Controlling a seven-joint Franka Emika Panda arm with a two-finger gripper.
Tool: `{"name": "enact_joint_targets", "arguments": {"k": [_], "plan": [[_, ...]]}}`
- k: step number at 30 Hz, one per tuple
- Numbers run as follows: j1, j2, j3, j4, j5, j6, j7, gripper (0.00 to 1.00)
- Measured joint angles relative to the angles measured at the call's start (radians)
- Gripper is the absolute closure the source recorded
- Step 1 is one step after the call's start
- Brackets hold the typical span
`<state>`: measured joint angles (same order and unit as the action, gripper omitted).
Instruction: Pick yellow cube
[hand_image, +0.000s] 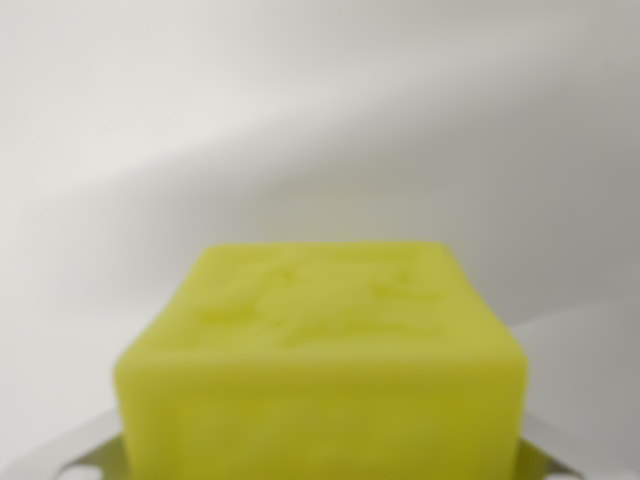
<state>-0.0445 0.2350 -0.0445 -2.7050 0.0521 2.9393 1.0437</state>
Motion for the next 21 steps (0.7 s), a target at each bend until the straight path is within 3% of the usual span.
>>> {"name": "enact_joint_targets", "arguments": {"k": [21], "plan": [[-0.01, -0.124, 0.001, -0.019, -0.036, -0.104, 0.026, 1.0]]}}
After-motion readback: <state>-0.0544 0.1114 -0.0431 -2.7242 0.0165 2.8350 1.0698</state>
